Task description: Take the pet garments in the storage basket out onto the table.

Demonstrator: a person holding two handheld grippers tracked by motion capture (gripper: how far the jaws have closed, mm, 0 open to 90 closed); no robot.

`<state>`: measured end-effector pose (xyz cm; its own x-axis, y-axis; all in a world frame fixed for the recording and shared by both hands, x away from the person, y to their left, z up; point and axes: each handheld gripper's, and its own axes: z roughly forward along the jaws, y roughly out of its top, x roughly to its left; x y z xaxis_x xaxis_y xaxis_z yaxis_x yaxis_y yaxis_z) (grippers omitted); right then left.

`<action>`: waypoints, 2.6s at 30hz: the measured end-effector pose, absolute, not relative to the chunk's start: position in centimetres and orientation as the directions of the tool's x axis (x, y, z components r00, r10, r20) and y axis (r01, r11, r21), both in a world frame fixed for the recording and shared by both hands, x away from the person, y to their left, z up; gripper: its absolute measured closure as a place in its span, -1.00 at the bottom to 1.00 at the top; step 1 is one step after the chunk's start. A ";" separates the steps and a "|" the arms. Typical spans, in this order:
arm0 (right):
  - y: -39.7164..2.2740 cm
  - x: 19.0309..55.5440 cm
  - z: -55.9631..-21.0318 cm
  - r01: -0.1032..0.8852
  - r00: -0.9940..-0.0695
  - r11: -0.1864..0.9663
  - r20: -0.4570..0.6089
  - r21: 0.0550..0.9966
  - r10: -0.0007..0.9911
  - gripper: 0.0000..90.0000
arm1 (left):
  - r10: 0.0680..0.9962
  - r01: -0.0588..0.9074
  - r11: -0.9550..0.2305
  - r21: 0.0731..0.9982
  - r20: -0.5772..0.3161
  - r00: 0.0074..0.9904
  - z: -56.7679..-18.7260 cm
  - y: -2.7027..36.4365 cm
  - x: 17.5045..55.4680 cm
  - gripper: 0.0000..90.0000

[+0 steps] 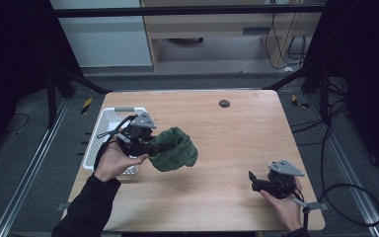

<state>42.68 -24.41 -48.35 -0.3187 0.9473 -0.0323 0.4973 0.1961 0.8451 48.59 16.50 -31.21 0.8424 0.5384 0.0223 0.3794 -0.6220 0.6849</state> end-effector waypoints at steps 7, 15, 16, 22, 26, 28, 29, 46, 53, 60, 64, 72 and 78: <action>-24.4 42.7 -48.4 0.501 -0.319 0.192 -0.026 0.844 0.947 -0.84 | 0.506 0.367 -0.662 0.654 0.027 0.862 -32.1 15.1 49.4 0.52; -24.4 42.7 -48.4 0.502 -0.321 0.196 -0.029 0.842 0.947 -0.84 | 0.478 0.360 -0.696 0.622 0.026 0.878 -33.6 13.5 50.0 0.52; -24.4 42.8 -48.5 0.499 -0.322 0.202 -0.036 0.843 0.946 -0.84 | 0.473 0.358 -0.702 0.616 0.028 0.881 -33.9 13.3 50.0 0.51; -24.4 42.8 -48.5 0.501 -0.321 0.200 -0.033 0.842 0.947 -0.84 | 0.454 0.350 -0.721 0.599 0.025 0.891 -35.0 12.4 50.0 0.51; -24.4 42.8 -48.5 0.501 -0.321 0.200 -0.034 0.842 0.947 -0.84 | 0.442 0.350 -0.730 0.587 0.015 0.897 -35.8 11.8 50.0 0.51; -24.4 42.8 -48.5 0.501 -0.321 0.200 -0.034 0.842 0.946 -0.84 | 0.439 0.349 -0.734 0.583 0.015 0.898 -36.2 11.6 50.0 0.51; -24.4 42.8 -48.5 0.501 -0.321 0.200 -0.034 0.842 0.946 -0.84 | 0.439 0.349 -0.734 0.583 0.015 0.898 -36.2 11.6 50.0 0.51; -24.4 42.8 -48.5 0.507 -0.322 0.199 -0.030 0.838 0.946 -0.84 | 0.411 0.341 -0.756 0.559 0.001 0.911 -38.6 9.9 49.9 0.49; -24.4 42.8 -48.5 0.509 -0.322 0.198 -0.028 0.838 0.946 -0.84 | 0.399 0.331 -0.766 0.551 0.003 0.917 -39.7 9.2 49.8 0.48; -24.4 42.8 -48.5 0.510 -0.320 0.196 -0.027 0.837 0.947 -0.84 | 0.392 0.328 -0.773 0.543 0.002 0.920 -40.7 8.7 49.8 0.45; -24.4 42.8 -48.5 0.513 -0.320 0.194 -0.024 0.836 0.947 -0.84 | 0.396 0.333 -0.776 0.535 0.003 0.918 -41.1 8.6 49.9 0.39; -24.4 42.8 -48.6 0.510 -0.321 0.199 -0.029 0.837 0.947 -0.84 | 0.398 0.336 -0.790 0.513 0.012 0.917 -41.9 8.6 50.1 0.24; -24.4 42.8 -48.6 0.510 -0.322 0.200 -0.031 0.836 0.946 -0.84 | 0.399 0.335 -0.792 0.510 0.016 0.917 -42.0 8.7 50.1 0.07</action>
